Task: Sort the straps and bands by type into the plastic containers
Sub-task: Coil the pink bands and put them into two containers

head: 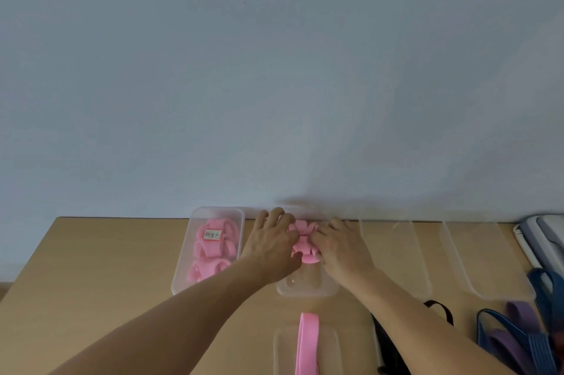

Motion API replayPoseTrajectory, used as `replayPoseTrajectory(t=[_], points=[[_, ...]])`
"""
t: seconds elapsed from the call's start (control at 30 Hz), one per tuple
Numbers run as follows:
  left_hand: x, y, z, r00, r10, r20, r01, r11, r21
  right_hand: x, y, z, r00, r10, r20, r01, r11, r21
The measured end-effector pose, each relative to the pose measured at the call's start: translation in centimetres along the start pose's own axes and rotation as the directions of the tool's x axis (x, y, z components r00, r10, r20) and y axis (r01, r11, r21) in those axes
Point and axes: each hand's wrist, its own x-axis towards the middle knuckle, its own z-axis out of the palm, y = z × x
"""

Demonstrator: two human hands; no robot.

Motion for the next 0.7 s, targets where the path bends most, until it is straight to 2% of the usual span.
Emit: replayPoseTrajectory(t=[0.07, 0.23, 0.57, 0.7], points=[[0.1, -0.1, 0.4, 0.999, 0.016, 0.027, -0.016, 1.000, -0.003, 0.1, -0.4, 0.3, 1.000, -0.001, -0.010, 0.001, 1.000, -0.027], [-0.4, -0.2, 1.3, 0.994, 0.080, 0.072, -0.077, 0.996, -0.049, -0.9, 0.4, 0.2, 0.998, -0.001, -0.065, 0.008, 0.995, 0.097], [-2.0, 1.0, -1.2, 0.989, -0.035, 0.143, 0.041, 0.998, -0.040, -1.2, 0.0, -1.6, 0.998, 0.048, 0.028, -0.051, 0.990, 0.130], [-3.7, 1.4, -2.3, 0.992, -0.078, 0.097, 0.086, 0.993, -0.083, -2.6, -1.5, -3.0, 0.991, 0.115, -0.067, -0.102, 0.978, 0.179]])
